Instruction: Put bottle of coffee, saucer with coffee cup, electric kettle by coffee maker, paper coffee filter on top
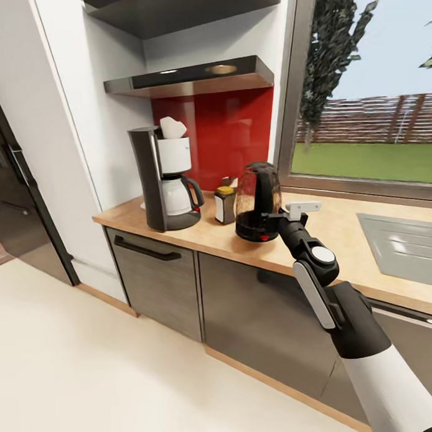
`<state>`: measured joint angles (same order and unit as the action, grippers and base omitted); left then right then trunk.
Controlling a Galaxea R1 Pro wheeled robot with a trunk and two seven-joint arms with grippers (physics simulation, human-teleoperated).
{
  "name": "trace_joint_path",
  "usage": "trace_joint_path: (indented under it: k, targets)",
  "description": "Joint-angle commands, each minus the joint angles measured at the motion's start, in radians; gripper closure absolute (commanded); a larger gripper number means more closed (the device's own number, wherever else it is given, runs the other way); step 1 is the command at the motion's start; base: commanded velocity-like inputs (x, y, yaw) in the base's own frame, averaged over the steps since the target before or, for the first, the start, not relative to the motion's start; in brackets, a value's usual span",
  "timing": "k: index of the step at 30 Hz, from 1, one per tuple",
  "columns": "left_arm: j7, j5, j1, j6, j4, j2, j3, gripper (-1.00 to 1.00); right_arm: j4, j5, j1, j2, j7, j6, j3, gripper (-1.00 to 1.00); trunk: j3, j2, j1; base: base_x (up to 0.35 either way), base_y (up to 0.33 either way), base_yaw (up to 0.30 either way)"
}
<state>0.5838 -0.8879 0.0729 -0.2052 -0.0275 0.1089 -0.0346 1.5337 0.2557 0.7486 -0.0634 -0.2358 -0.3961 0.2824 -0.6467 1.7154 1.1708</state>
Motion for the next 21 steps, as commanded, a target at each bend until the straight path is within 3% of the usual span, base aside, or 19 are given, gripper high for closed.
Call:
trace_joint_path:
  k: [1,21]
  targets:
    - [0.004,0.003,0.001,-0.003,0.001,0.000,-0.003,-1.00,0.002,0.008,0.001,-0.001,-0.010,-0.003,0.003,1.00,-0.001,0.001,0.000,0.009,0.100,0.000]
    - [0.004,0.003,0.001,-0.002,0.001,0.000,-0.004,-1.00,0.002,0.008,0.002,-0.001,-0.011,-0.003,0.003,1.00,-0.001,0.001,0.000,0.011,0.085,0.000]
